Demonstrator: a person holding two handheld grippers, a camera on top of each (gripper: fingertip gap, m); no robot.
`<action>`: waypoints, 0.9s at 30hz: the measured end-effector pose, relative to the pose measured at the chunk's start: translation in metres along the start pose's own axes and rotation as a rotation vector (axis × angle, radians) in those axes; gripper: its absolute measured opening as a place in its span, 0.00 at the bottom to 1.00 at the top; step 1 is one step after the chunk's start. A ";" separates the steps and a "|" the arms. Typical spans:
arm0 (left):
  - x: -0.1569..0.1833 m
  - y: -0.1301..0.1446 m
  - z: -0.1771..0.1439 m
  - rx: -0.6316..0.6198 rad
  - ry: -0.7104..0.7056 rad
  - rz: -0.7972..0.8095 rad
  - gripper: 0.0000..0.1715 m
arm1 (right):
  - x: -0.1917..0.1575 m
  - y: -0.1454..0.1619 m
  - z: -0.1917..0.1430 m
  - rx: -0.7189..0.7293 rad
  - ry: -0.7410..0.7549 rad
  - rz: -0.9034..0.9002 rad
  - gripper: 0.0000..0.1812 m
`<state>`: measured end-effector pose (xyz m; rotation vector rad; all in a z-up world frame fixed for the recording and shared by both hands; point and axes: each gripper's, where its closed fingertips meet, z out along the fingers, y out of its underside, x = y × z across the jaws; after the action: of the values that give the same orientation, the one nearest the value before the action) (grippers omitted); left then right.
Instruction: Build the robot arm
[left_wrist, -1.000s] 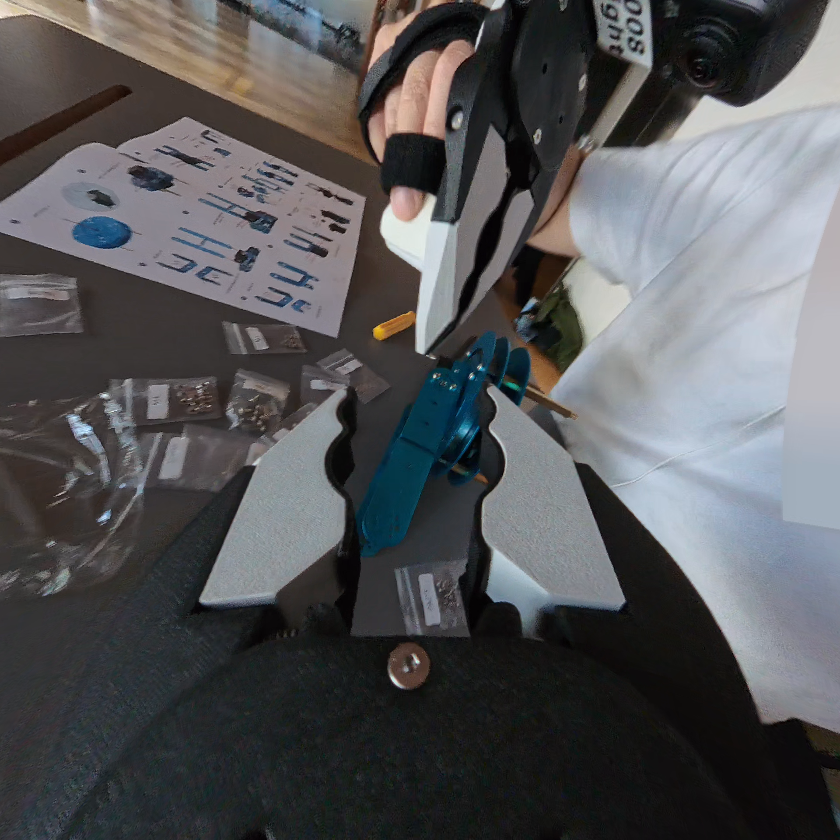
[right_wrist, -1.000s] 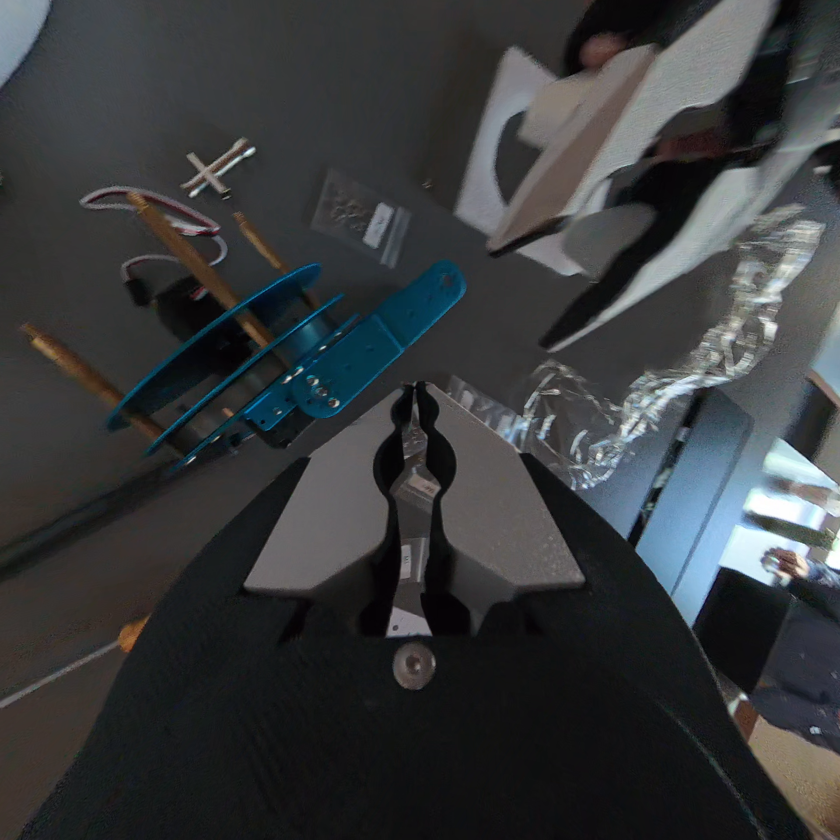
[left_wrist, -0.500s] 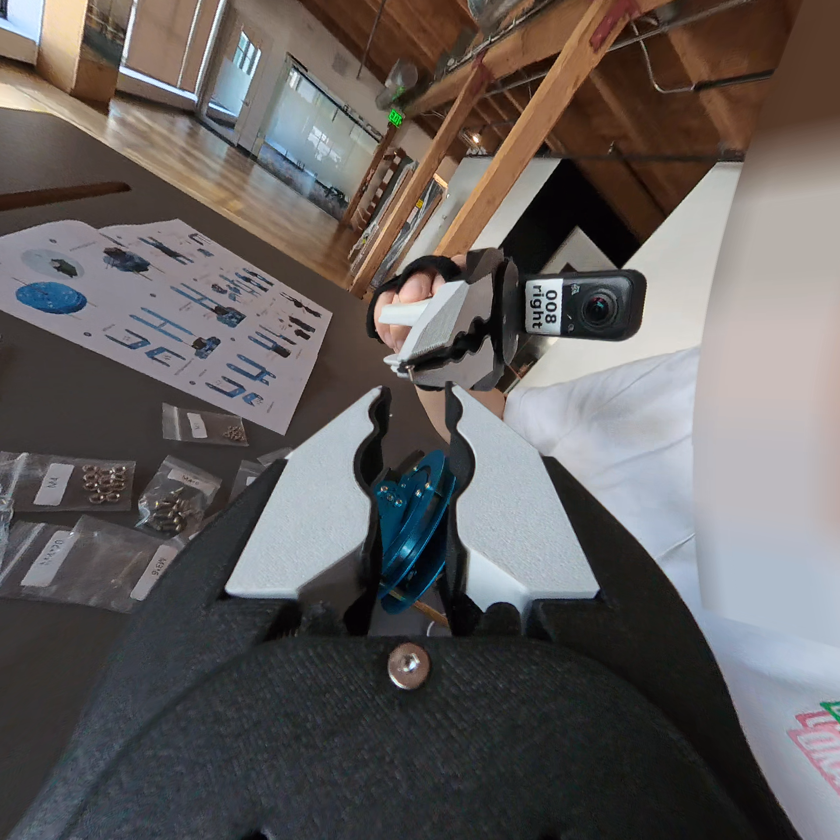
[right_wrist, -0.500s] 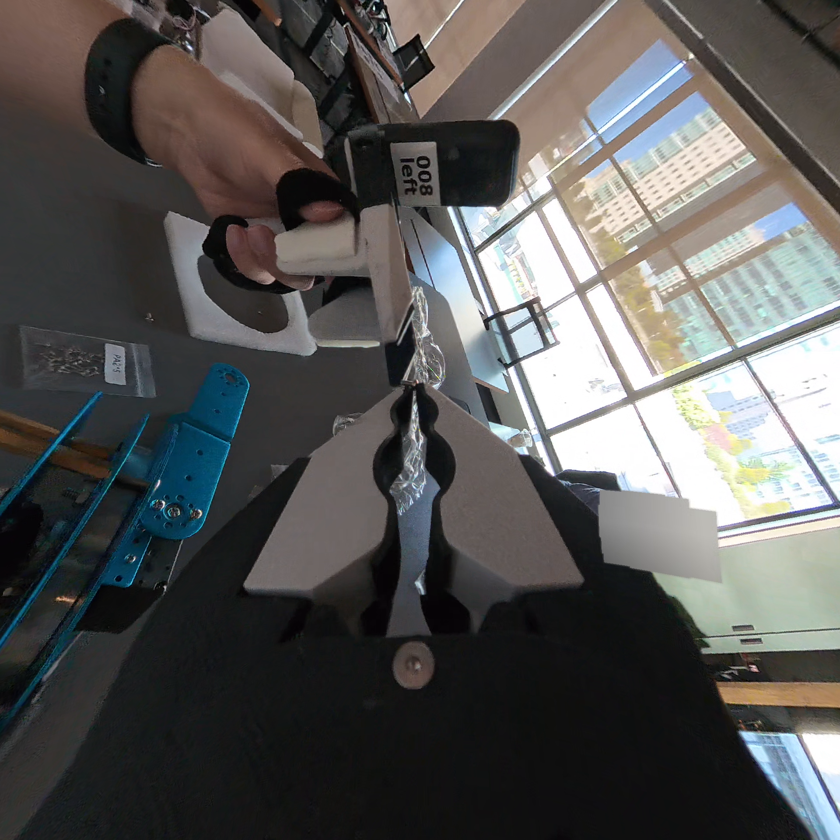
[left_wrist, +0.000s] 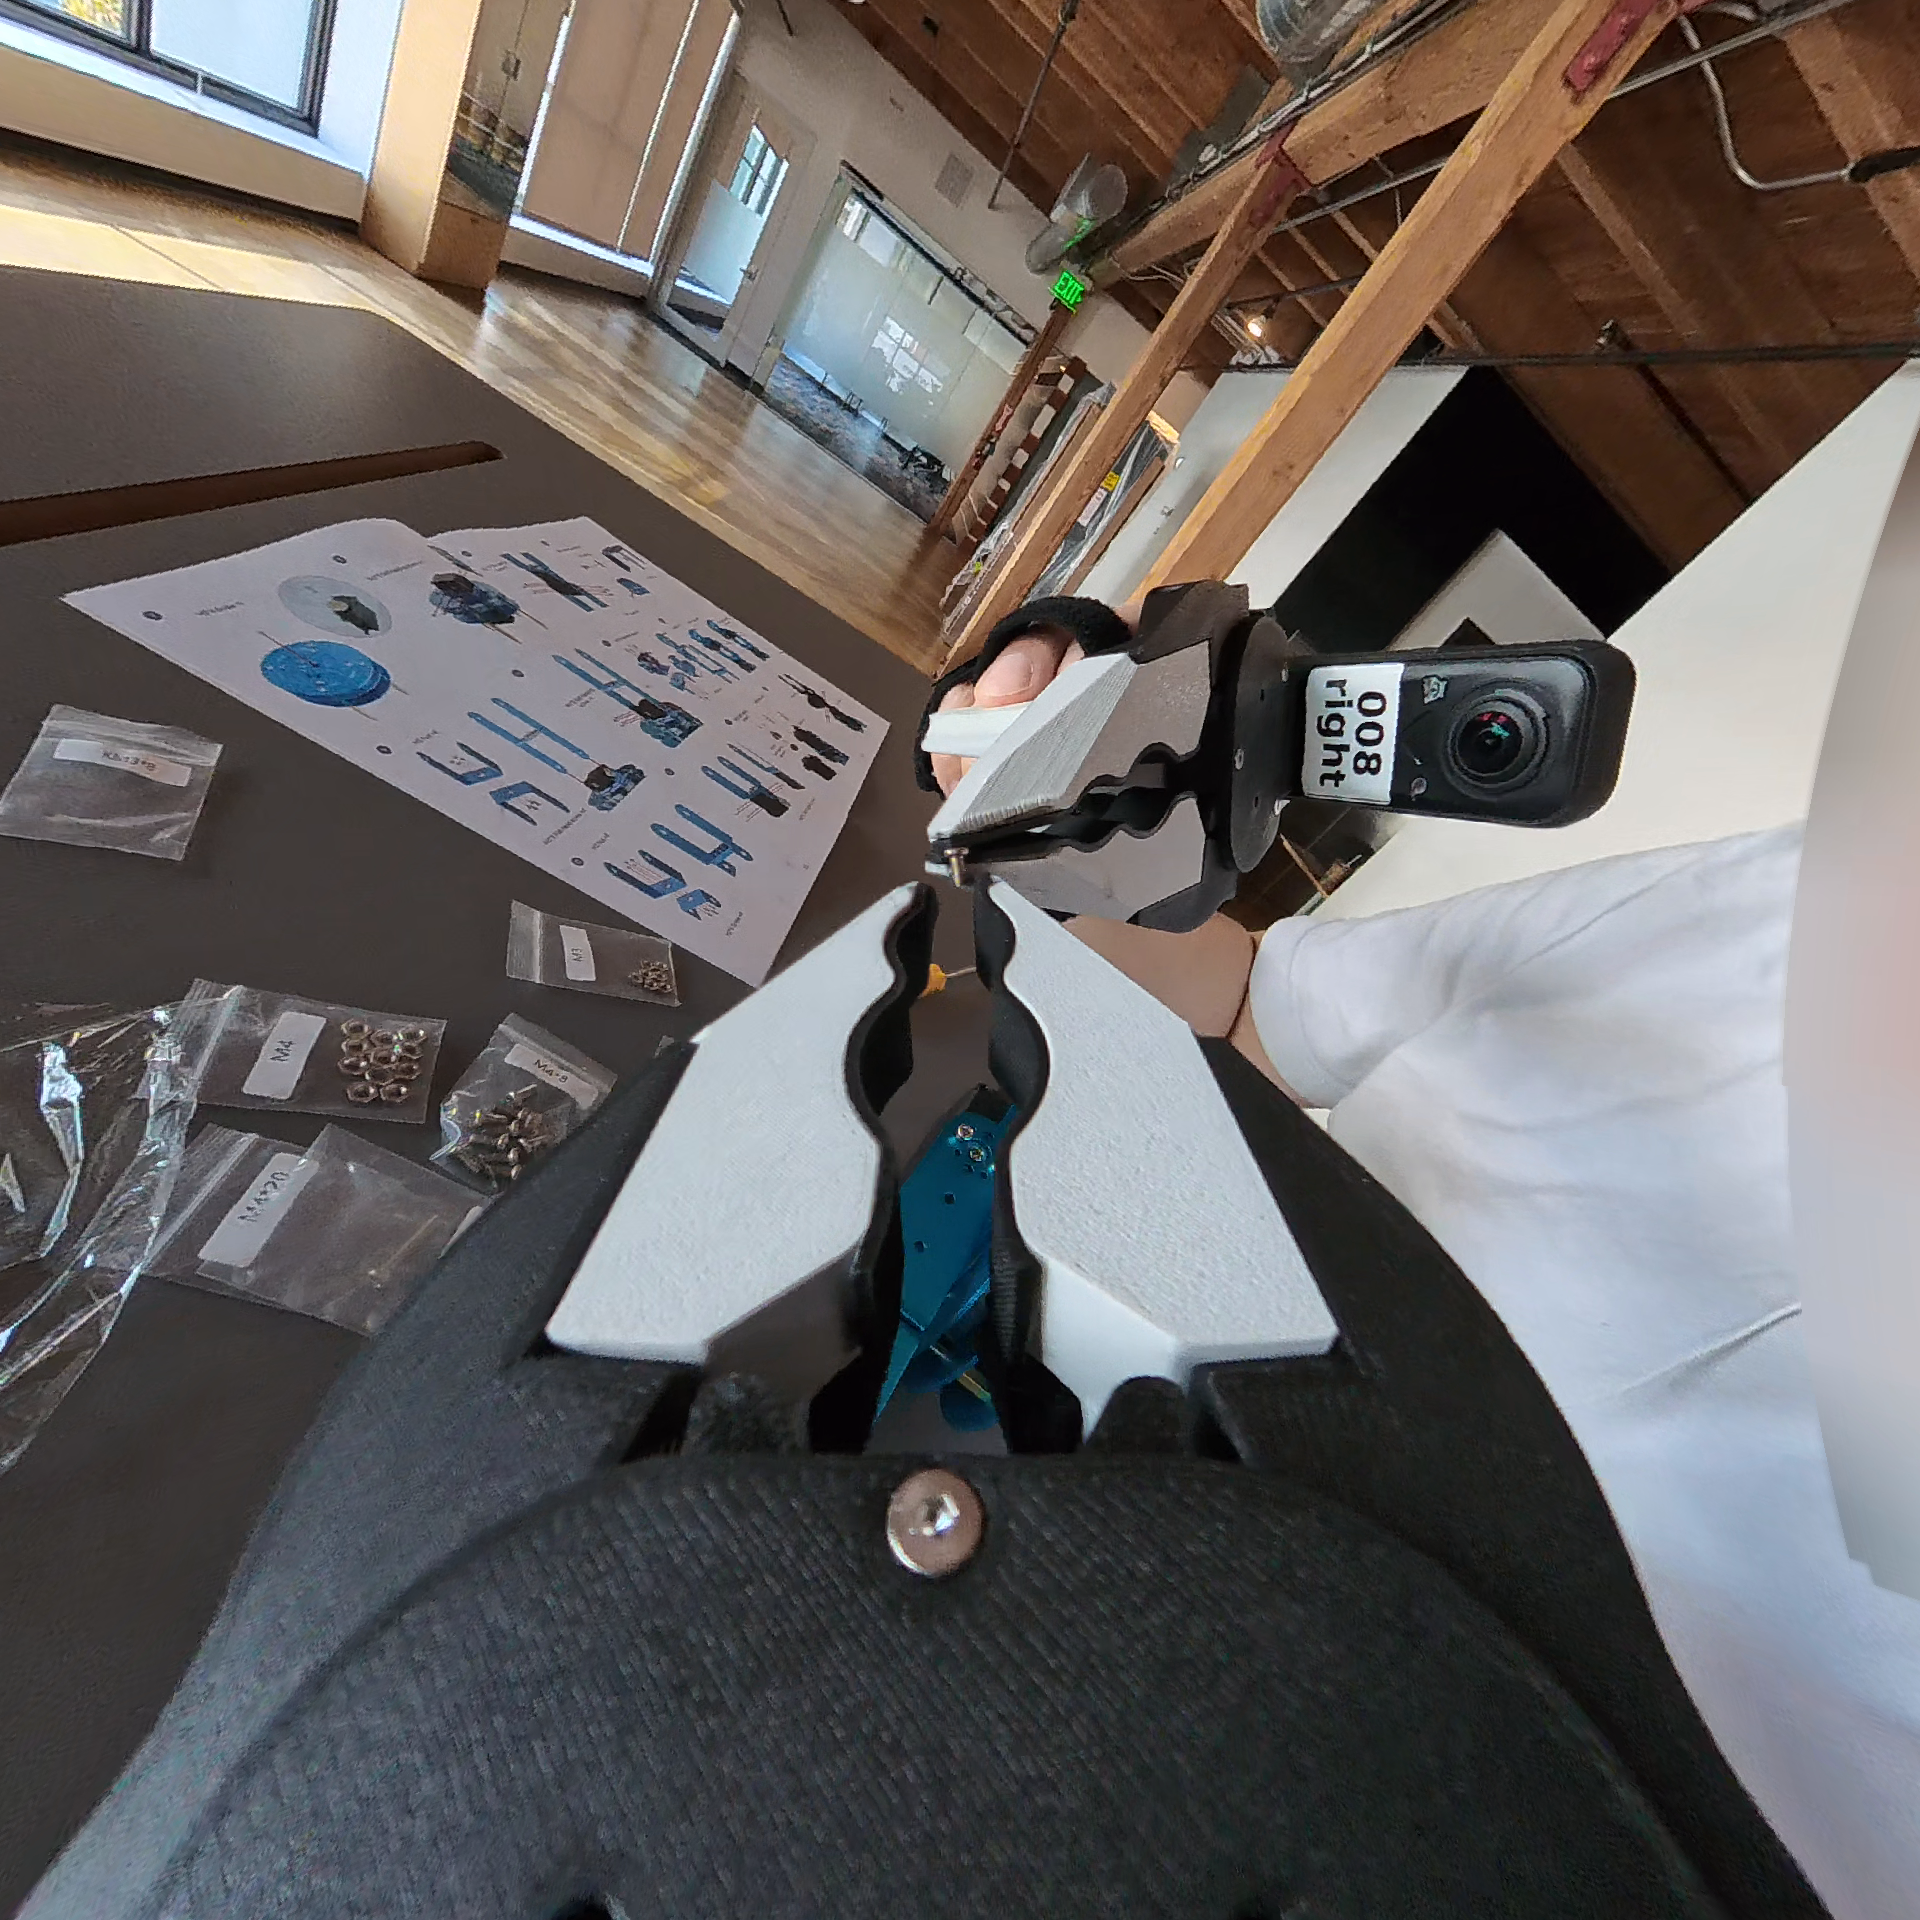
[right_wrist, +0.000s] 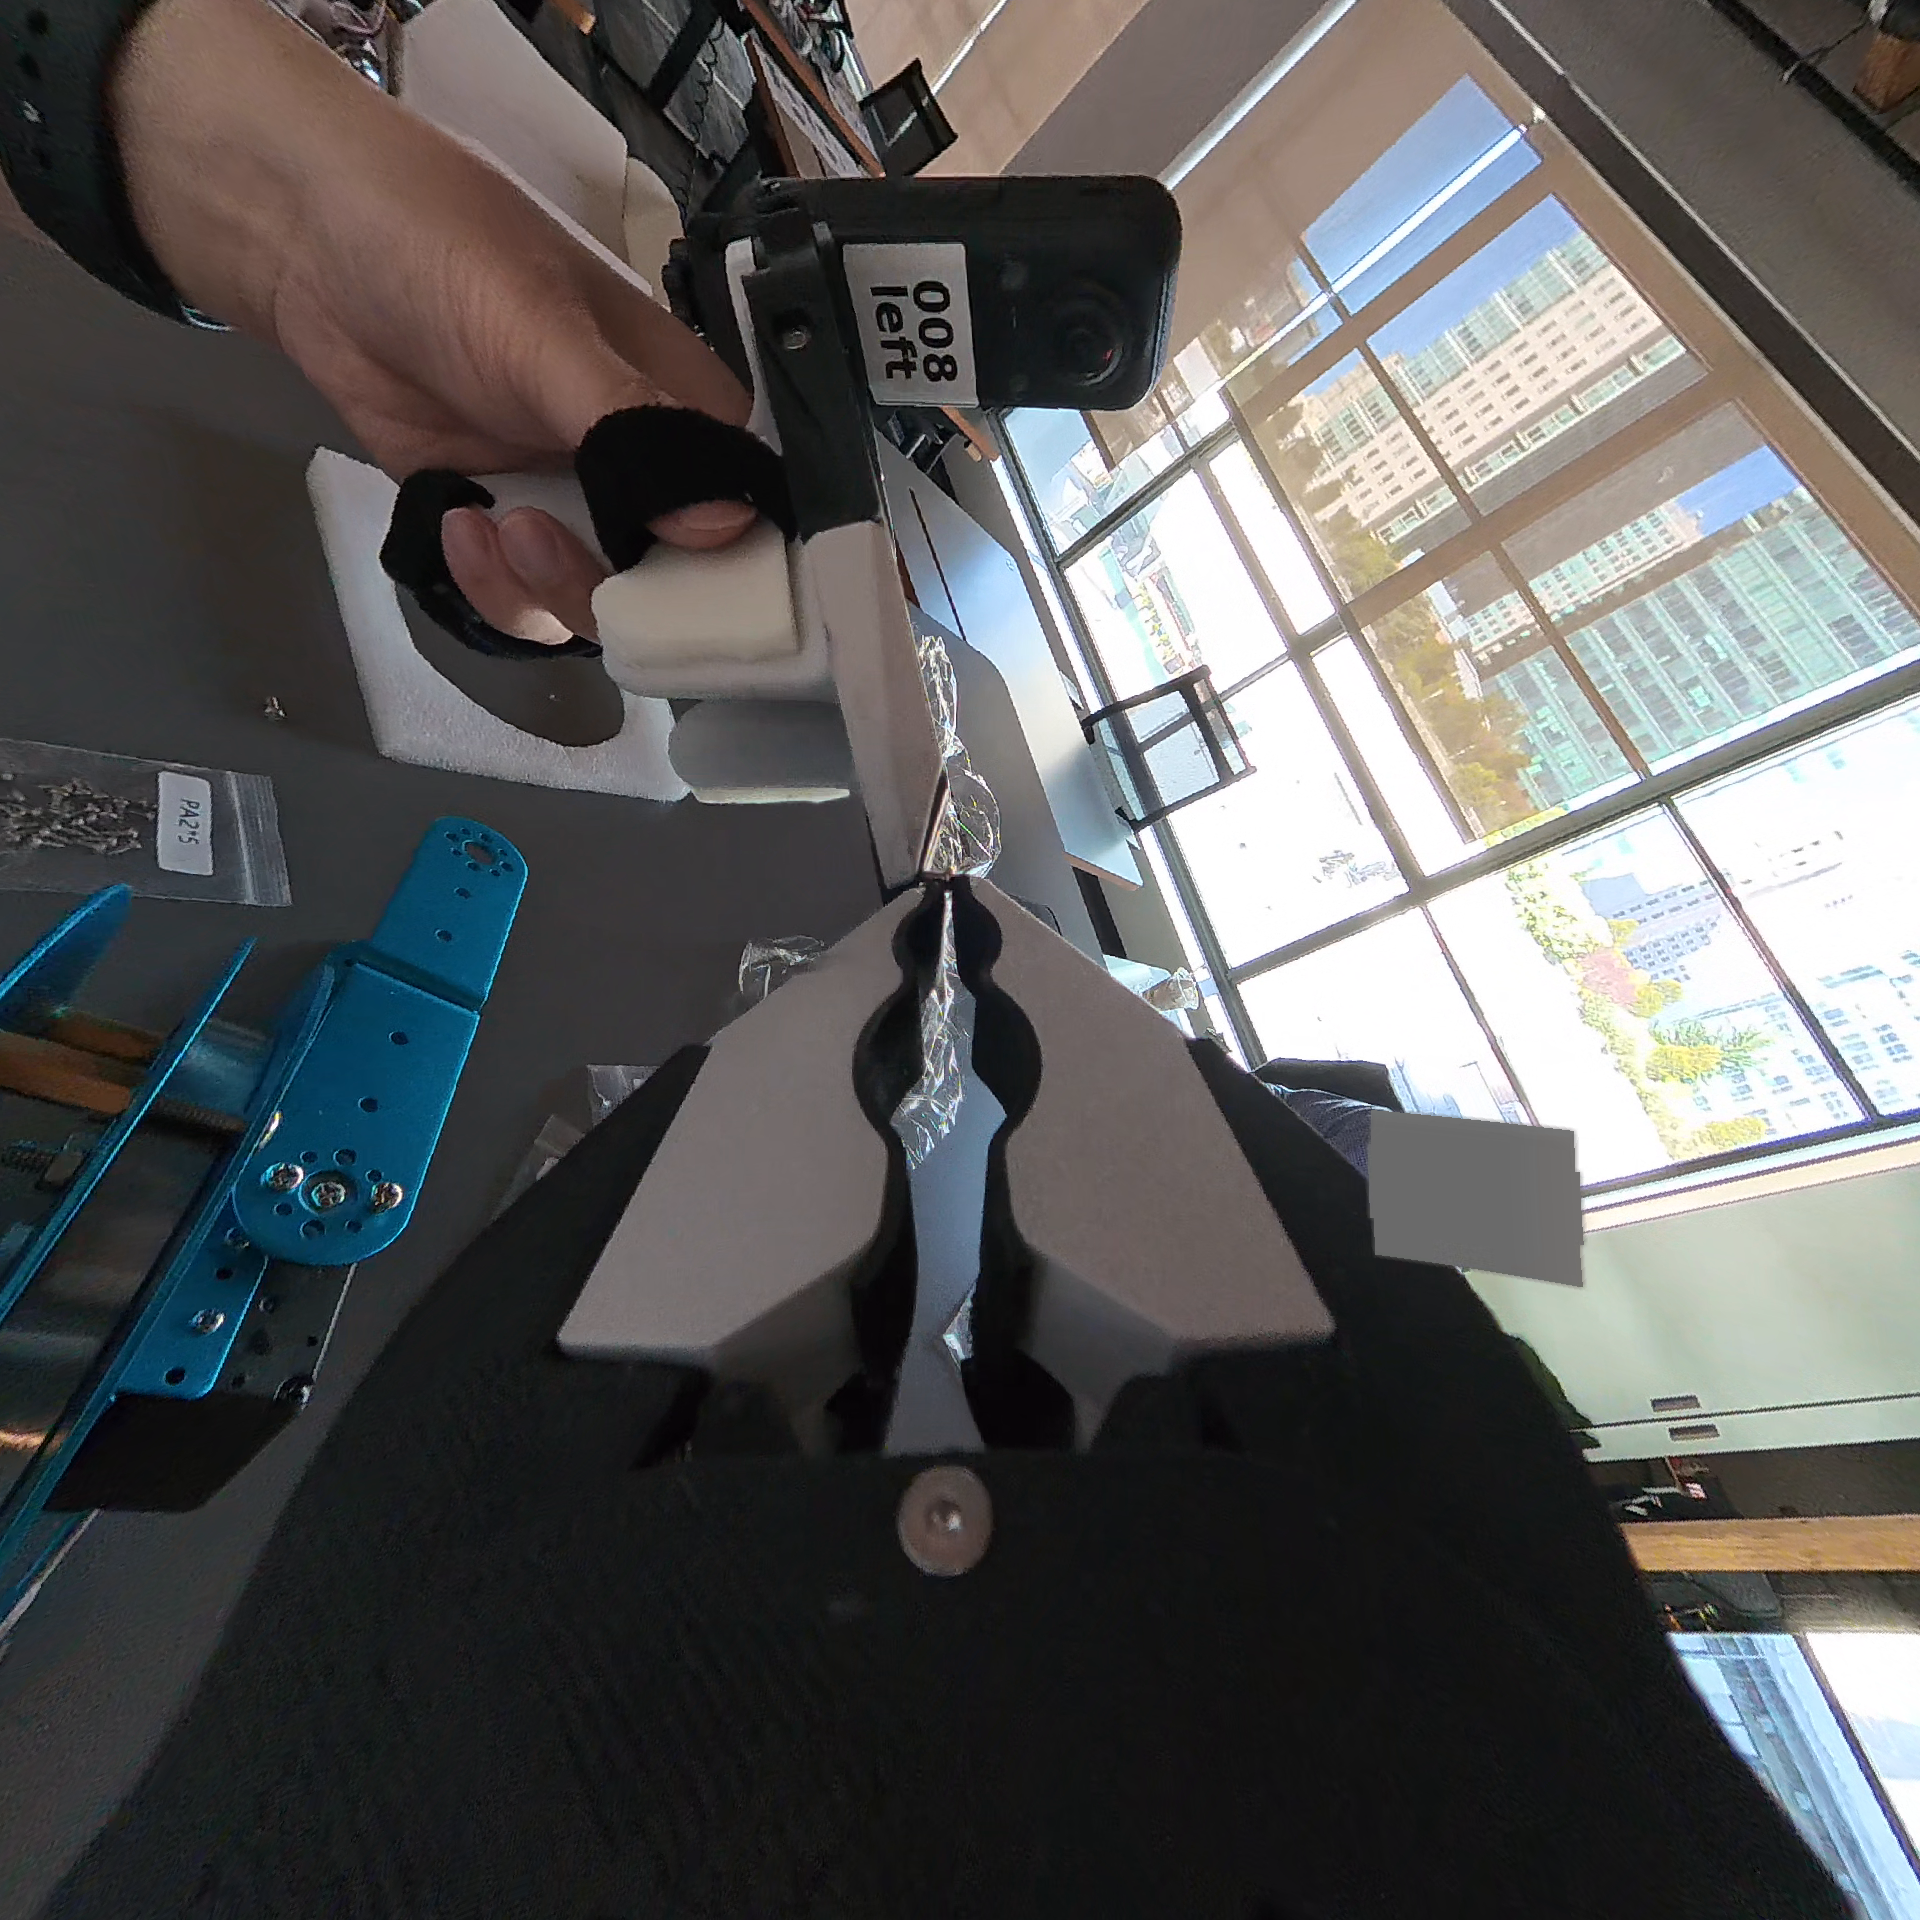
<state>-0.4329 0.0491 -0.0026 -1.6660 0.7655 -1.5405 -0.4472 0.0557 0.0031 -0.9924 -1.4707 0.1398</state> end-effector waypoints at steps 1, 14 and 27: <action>0.000 0.000 0.000 0.000 0.005 -0.003 0.03 | 0.000 0.001 0.001 -0.002 -0.002 -0.001 0.00; 0.002 -0.001 -0.001 0.012 0.051 -0.026 0.02 | -0.005 -0.001 -0.002 0.074 -0.085 0.070 0.00; 0.025 0.028 -0.008 -0.220 0.191 0.075 0.01 | -0.031 -0.009 -0.020 0.223 -0.437 0.351 0.07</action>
<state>-0.4372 0.0117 -0.0119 -1.6386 1.1205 -1.6264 -0.4396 0.0214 -0.0104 -1.0700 -1.6131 0.8001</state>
